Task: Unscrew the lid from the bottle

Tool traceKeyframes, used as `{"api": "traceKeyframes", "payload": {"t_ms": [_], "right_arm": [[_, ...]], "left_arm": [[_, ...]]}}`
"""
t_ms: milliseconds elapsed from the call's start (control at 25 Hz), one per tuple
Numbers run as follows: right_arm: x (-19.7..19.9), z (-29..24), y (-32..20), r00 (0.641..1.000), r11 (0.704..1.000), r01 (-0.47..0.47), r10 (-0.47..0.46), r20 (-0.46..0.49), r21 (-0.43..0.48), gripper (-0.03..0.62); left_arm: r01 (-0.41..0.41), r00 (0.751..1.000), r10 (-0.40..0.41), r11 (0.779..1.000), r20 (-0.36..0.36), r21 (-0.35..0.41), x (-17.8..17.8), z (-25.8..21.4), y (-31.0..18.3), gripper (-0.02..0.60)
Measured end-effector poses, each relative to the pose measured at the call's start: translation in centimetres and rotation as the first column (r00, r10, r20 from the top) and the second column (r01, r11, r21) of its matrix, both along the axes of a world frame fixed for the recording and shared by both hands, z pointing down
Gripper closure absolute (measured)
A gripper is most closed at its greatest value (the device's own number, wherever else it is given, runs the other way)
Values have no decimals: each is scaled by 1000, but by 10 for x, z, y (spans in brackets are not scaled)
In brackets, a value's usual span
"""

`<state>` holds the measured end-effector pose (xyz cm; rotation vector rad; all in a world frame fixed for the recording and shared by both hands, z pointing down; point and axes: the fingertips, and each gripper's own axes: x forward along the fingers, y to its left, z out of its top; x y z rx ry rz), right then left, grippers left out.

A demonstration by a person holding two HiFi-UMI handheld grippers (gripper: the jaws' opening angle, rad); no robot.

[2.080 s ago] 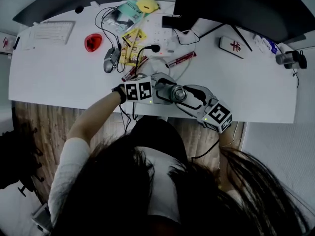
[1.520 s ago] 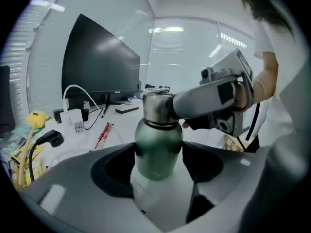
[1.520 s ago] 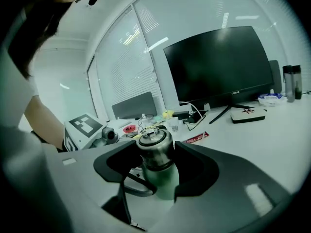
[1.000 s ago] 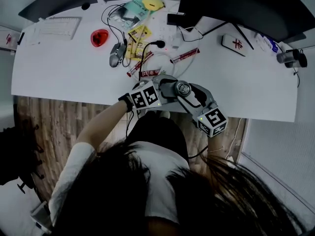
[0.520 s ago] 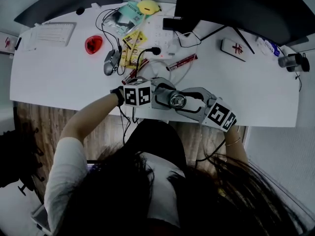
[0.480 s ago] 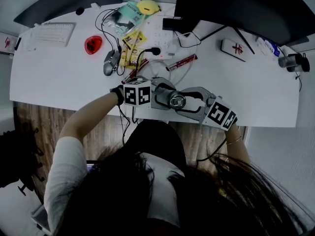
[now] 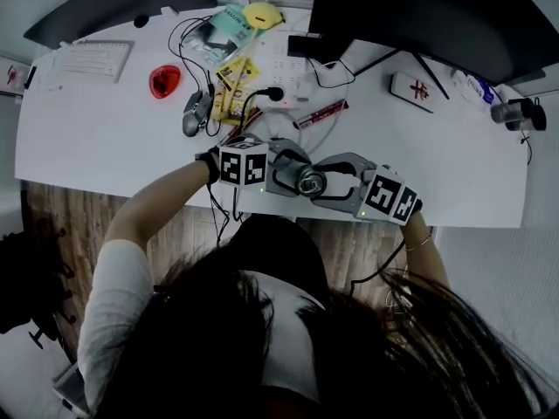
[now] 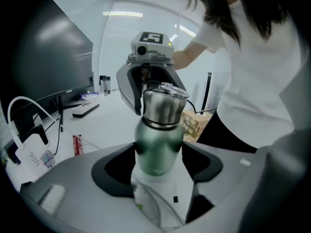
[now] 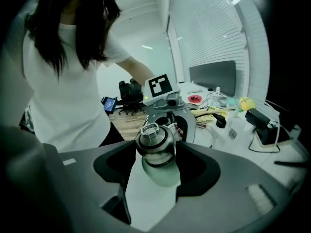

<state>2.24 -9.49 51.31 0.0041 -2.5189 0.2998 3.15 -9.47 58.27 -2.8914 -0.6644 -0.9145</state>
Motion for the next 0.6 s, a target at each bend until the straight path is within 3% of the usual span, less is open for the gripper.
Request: {"api": "traceKeyframes", "payload": {"t_ms": [120, 200, 400, 480, 600], "right_arm": [[9, -2, -2, 975, 978, -207, 209, 71, -33, 350], [16, -4, -1, 929, 935, -351, 354, 112, -43, 350], [20, -9, 0, 729, 738, -673, 649, 218, 50, 352], [20, -8, 1, 660, 663, -744, 713, 236, 80, 352], [15, -7, 1, 580, 581, -810, 769, 268, 86, 352]], "left_arm": [[45, 999, -45, 999, -6, 2, 1, 1, 0, 229], [90, 996, -90, 996, -16, -1, 2, 1, 0, 227], [255, 966, -255, 967, -30, -19, 3, 0, 3, 227], [320, 946, -320, 947, -40, -23, 5, 0, 4, 227], [400, 915, -401, 916, -55, -23, 5, 0, 4, 227]]}}
